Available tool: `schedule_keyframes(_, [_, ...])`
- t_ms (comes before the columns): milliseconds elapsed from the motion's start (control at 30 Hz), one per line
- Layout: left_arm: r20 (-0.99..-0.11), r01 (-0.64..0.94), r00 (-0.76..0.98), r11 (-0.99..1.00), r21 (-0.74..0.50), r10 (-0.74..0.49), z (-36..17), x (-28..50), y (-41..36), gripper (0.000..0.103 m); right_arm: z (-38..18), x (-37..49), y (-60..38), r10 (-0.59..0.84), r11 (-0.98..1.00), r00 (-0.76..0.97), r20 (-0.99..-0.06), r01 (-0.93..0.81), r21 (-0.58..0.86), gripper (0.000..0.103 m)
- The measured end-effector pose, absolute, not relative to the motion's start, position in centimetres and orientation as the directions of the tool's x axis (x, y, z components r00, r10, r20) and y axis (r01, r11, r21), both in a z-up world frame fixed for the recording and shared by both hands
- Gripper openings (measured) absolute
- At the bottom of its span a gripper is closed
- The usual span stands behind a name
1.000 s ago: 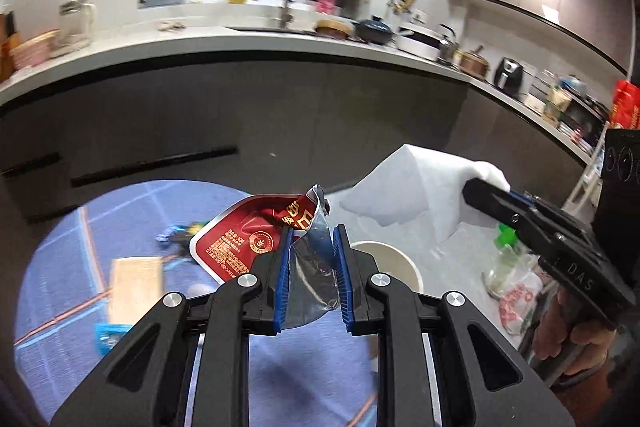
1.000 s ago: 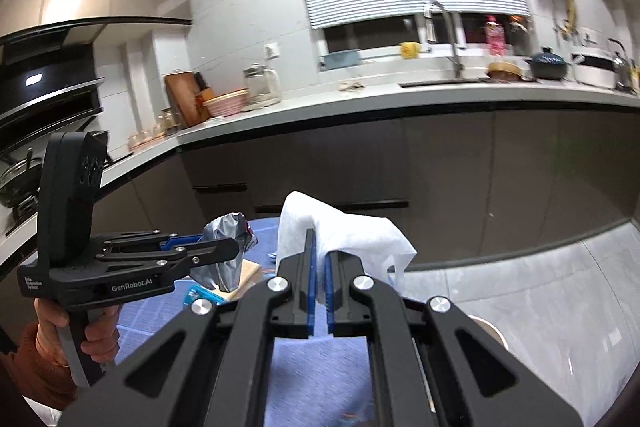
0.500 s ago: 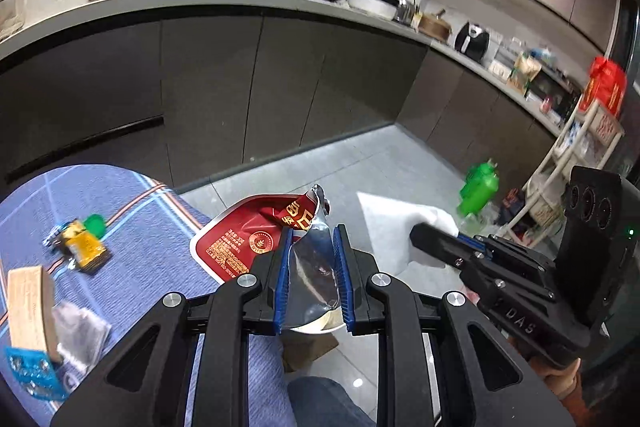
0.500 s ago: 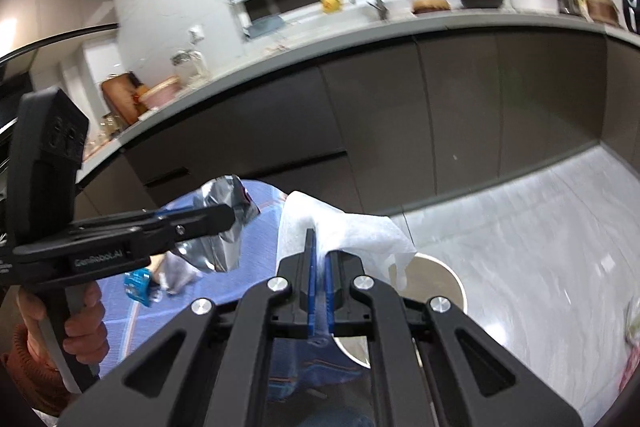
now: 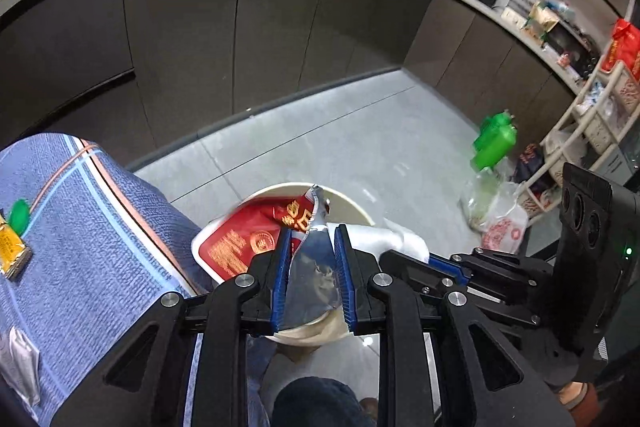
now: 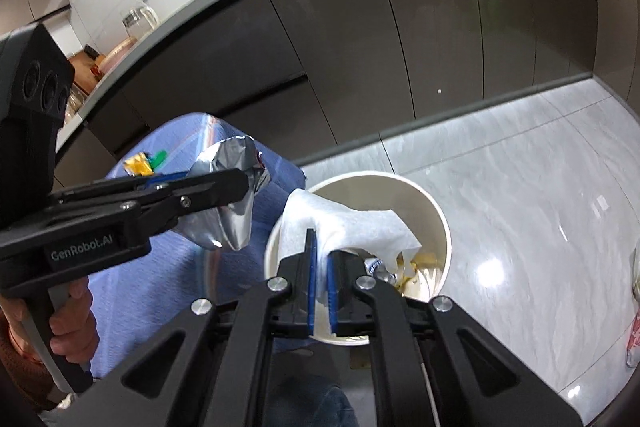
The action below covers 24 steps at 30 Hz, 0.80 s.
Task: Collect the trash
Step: 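Carry the foil wrapper and tissue with both grippers over the white bin, then open both grippers to drop the foil wrapper and tissue into the bin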
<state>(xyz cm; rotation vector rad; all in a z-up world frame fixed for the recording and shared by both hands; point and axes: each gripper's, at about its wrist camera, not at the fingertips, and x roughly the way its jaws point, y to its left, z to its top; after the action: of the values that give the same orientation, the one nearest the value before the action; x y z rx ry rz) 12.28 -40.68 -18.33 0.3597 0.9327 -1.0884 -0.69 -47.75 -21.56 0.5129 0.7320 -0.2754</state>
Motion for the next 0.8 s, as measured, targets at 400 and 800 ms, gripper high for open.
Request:
schedule_keyframes(400, [-0.762,0.831,0.267,0.541,-0.129,-0.591,-18.8,13.6,-40.9,0.094,-25.4,0.6,-46.9,-0.114,0.904,0.607,-0.787,0.392,0.172,0.082])
schedule_keyframes(800, [-0.744,0.810,0.276,0.564,-0.160,-0.608,-17.1,13.7,-39.0,0.094,-24.0,0.3,-46.4,-0.121,0.890,0.628,-0.769,0.412,0.196,0.099])
